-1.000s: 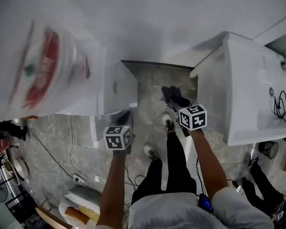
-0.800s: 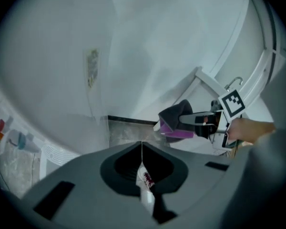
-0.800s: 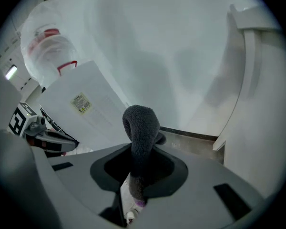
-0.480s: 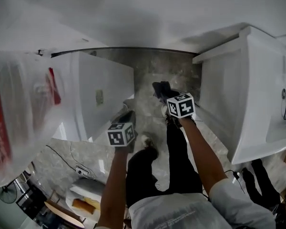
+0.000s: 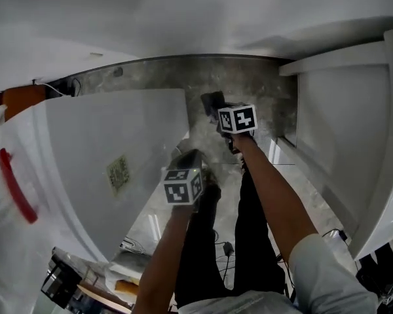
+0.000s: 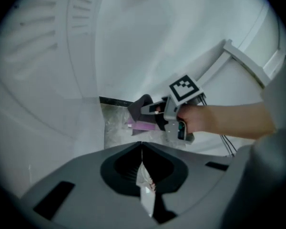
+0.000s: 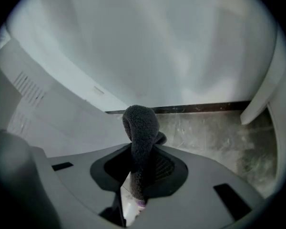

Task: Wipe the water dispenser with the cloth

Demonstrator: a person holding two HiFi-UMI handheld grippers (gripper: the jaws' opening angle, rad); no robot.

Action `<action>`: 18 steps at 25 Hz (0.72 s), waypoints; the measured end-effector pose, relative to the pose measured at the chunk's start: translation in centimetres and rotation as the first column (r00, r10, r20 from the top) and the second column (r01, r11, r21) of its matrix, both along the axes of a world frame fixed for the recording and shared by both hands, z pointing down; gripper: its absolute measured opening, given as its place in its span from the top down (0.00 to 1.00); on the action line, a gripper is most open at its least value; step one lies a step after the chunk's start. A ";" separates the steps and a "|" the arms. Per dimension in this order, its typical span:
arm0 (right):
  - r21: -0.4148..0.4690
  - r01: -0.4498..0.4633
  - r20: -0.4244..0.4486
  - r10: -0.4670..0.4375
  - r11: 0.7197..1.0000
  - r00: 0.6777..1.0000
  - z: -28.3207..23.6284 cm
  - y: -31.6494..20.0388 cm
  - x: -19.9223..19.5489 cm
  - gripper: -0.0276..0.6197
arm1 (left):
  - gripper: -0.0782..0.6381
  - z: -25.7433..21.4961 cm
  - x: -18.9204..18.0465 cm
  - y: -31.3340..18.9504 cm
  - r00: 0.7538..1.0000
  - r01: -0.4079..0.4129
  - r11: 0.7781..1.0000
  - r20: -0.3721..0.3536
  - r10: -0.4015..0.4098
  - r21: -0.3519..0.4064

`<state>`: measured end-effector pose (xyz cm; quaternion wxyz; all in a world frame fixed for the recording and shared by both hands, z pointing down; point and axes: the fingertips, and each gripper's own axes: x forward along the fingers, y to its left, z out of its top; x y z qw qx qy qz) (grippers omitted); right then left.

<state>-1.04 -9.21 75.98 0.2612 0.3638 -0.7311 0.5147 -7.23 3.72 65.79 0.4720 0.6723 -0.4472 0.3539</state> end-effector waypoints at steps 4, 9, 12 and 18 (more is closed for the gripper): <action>-0.069 -0.120 0.069 0.124 0.990 0.990 5.5 -1.5 -3.0 0.83 | 0.87 4.1 1.3 0.2 0.999 -0.022 1.000 -0.037 0.021 -0.006; -0.085 -0.120 0.063 0.126 0.989 0.990 12.1 -2.4 -5.2 0.83 | 0.87 10.3 0.2 0.9 1.000 0.001 0.998 -0.030 -0.003 -0.058; -0.088 -0.083 0.044 0.087 0.993 0.995 15.8 -2.8 -6.2 0.83 | 0.87 13.2 -0.5 1.1 1.000 -0.026 0.995 0.007 0.026 -0.095; -0.098 -0.022 0.067 0.029 0.995 0.997 21.5 -3.3 -9.4 0.83 | 0.87 16.5 -1.8 -0.1 0.999 0.040 0.994 0.025 -0.038 -0.104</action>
